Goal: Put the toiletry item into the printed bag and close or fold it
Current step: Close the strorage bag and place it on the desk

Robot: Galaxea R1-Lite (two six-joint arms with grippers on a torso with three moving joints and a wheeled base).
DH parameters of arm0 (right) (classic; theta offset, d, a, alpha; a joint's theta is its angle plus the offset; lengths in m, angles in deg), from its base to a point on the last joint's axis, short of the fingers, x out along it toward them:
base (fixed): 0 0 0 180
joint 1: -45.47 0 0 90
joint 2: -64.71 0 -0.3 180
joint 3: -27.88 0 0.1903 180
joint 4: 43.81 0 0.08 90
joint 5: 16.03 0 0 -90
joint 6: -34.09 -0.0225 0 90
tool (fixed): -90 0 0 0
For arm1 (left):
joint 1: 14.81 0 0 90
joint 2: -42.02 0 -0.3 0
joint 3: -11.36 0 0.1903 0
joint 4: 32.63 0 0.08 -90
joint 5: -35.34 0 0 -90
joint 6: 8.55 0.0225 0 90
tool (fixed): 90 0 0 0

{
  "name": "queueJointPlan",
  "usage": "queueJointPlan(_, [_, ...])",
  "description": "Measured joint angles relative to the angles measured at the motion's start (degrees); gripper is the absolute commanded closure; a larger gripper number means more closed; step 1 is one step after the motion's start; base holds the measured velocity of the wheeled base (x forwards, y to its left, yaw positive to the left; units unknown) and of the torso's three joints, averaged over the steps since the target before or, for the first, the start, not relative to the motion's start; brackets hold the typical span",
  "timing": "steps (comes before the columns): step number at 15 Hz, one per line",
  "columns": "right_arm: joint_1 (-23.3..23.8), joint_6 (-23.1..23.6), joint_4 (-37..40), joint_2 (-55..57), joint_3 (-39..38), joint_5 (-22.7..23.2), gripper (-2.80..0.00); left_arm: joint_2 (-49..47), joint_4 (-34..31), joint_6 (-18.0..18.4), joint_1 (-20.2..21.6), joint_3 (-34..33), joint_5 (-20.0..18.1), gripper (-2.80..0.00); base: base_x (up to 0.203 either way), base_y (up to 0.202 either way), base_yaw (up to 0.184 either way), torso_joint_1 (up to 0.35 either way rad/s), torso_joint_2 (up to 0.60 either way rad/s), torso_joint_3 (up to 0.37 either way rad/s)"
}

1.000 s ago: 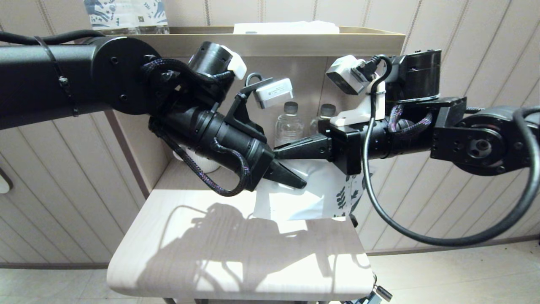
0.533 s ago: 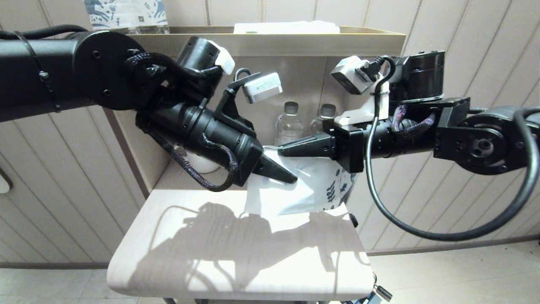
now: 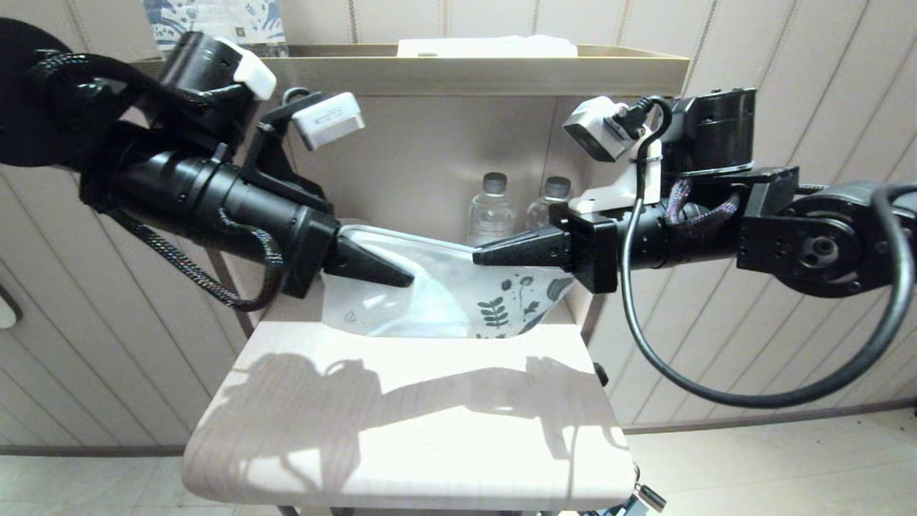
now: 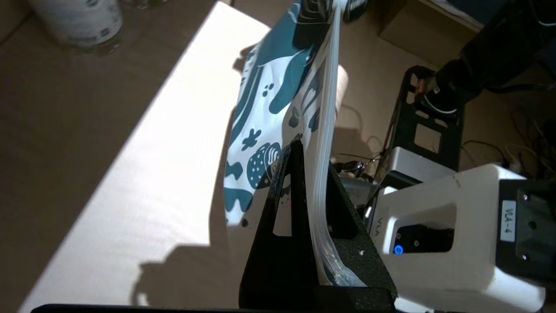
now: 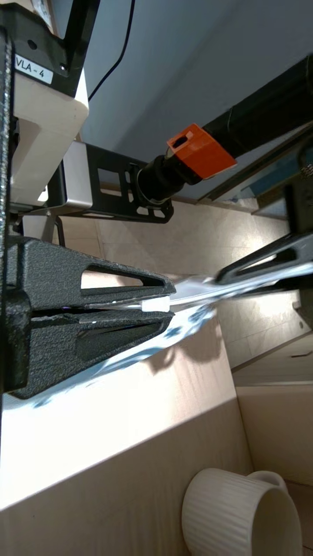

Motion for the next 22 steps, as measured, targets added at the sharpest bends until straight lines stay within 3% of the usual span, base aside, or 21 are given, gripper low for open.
queueJointPlan(5, [1.0,-0.05,0.02,0.42,0.68,0.01,0.0,7.47,0.09,2.27,7.29,-8.44,-0.09,0.0,0.0,0.0,0.0,0.0,0.0,0.0])
queueJointPlan(10, [2.63,-0.19,0.11,1.76,1.83,-0.3,0.0,10.03,3.73,3.1,10.36,-14.63,-0.28,0.0,0.0,0.0,0.0,0.0,0.0,0.0])
queueJointPlan(15, [3.09,-0.28,0.22,3.28,2.86,-0.61,0.0,9.41,7.25,2.79,11.16,-16.13,-1.29,0.0,0.0,0.0,0.0,0.0,0.0,0.0])
queueJointPlan(20, [3.0,-0.01,0.21,5.88,4.3,-5.03,0.0,2.76,7.97,2.06,9.57,-12.04,-0.44,0.0,0.0,0.0,0.0,0.0,0.0,0.0])
queueJointPlan(21, [2.78,0.42,0.16,6.17,4.06,-5.59,0.0,1.07,8.56,1.97,9.15,-10.96,-0.36,-2.8,0.0,0.0,0.0,0.0,0.0,0.0])
queueJointPlan(22, [2.69,0.56,0.11,6.49,4.08,-6.5,0.0,-0.44,10.06,1.88,8.59,-10.34,-0.18,-2.8,0.0,0.0,0.0,0.0,0.0,0.0])
